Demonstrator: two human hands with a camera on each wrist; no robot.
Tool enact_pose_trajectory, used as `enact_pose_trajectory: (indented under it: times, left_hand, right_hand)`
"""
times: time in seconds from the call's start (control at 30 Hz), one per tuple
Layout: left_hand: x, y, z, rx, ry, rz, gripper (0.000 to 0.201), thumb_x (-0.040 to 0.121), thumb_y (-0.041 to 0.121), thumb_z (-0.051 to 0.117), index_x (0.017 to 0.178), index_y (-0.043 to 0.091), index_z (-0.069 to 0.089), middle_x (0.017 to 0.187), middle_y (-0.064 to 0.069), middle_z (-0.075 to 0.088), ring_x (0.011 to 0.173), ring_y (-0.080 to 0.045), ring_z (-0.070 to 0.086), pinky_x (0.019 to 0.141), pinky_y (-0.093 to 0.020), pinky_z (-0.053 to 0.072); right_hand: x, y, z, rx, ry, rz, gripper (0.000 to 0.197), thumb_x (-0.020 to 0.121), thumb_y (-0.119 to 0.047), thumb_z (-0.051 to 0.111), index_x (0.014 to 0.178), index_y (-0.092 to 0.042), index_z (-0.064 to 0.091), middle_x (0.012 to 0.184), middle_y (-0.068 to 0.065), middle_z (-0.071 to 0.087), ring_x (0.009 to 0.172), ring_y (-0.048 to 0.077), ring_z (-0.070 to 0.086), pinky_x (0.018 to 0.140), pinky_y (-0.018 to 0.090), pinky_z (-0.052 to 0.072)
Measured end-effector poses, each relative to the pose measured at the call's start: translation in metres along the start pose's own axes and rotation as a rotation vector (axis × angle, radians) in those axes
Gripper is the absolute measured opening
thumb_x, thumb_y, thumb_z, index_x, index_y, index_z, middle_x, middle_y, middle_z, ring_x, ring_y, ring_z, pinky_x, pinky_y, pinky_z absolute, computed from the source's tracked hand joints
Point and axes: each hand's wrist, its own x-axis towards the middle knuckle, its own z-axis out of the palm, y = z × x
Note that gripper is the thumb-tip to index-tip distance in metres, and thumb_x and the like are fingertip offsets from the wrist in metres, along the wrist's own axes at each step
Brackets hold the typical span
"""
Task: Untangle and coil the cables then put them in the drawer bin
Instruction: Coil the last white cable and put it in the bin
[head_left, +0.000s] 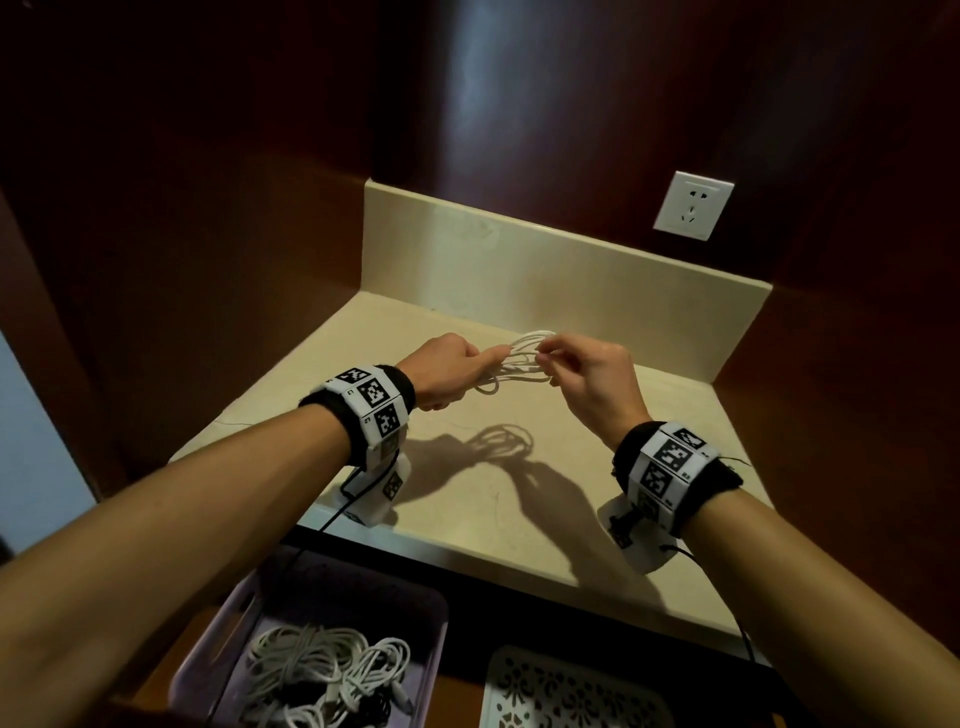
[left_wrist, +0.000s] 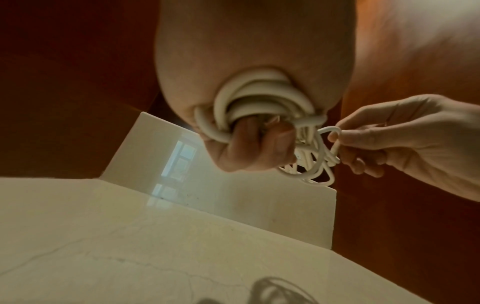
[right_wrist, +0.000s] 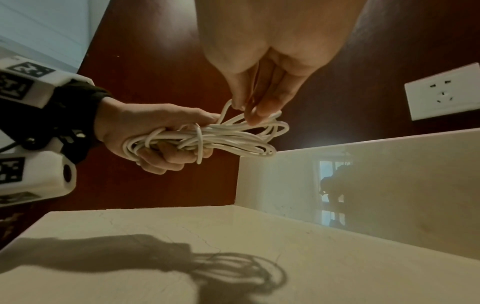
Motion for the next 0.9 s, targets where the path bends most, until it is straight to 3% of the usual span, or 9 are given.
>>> enact_pose_trajectory:
  times: [0.2, 0.27, 0.43, 0.63, 0.8, 0.9]
  left_hand:
    - [-0.003, 0.000, -0.004, -0.033, -0.007, 0.021, 0.061, 0.093, 0.058, 0.048, 0.090, 0.000, 0.067, 0.051, -0.001, 0.037, 0.039, -0.016, 0.029, 0.039, -0.020, 0.026]
    - [-0.004, 0.001, -0.005, -0.028, -0.013, 0.032, 0.061, 0.093, 0.057, 0.048, 0.092, -0.001, 0.067, 0.050, 0.000, 0.037, 0.038, -0.015, 0.028, 0.040, -0.020, 0.025]
    - [-0.004, 0.002, -0.005, 0.024, -0.012, 0.065, 0.061, 0.094, 0.056, 0.048, 0.091, -0.001, 0.068, 0.050, -0.002, 0.040, 0.037, -0.016, 0.031, 0.040, -0.020, 0.028]
    - [-0.002, 0.000, 0.000, 0.131, 0.017, 0.056, 0.073, 0.091, 0.064, 0.044, 0.093, -0.005, 0.068, 0.051, -0.005, 0.048, 0.039, -0.019, 0.040, 0.045, -0.022, 0.035]
    - [0.000, -0.001, 0.000, 0.162, 0.014, 0.078, 0.067, 0.092, 0.063, 0.044, 0.089, 0.000, 0.068, 0.054, -0.005, 0.051, 0.042, -0.019, 0.043, 0.046, -0.024, 0.037]
    - [-0.002, -0.002, 0.001, 0.166, 0.021, 0.103, 0.058, 0.092, 0.061, 0.047, 0.084, 0.007, 0.068, 0.056, -0.005, 0.051, 0.043, -0.018, 0.043, 0.045, -0.024, 0.035]
  right_hand:
    - [-0.001, 0.003, 0.006, 0.090, -0.048, 0.081, 0.010, 0.083, -0.006, 0.072, 0.093, -0.007, 0.075, 0.081, 0.000, 0.071, 0.072, 0.017, 0.064, 0.072, 0.026, 0.049]
    - [-0.001, 0.002, 0.006, 0.057, -0.034, 0.046, 0.012, 0.082, -0.002, 0.071, 0.093, -0.007, 0.075, 0.083, 0.002, 0.073, 0.073, 0.015, 0.063, 0.072, 0.022, 0.048]
    - [-0.002, 0.006, 0.008, -0.106, -0.058, -0.093, 0.007, 0.082, -0.008, 0.071, 0.089, -0.009, 0.070, 0.076, 0.004, 0.068, 0.066, 0.021, 0.058, 0.065, 0.029, 0.046]
    - [-0.010, 0.007, 0.008, -0.176, 0.032, -0.184, 0.002, 0.083, -0.008, 0.067, 0.082, -0.010, 0.068, 0.070, 0.003, 0.065, 0.061, 0.021, 0.055, 0.061, 0.023, 0.035]
    - [-0.010, 0.009, 0.009, -0.091, 0.022, -0.158, 0.006, 0.079, -0.005, 0.070, 0.085, -0.008, 0.071, 0.076, 0.006, 0.070, 0.065, 0.025, 0.061, 0.063, 0.034, 0.051]
    - [-0.008, 0.013, 0.011, -0.064, -0.006, -0.102, 0.012, 0.078, -0.006, 0.070, 0.089, -0.008, 0.074, 0.083, 0.008, 0.073, 0.072, 0.030, 0.064, 0.069, 0.041, 0.054]
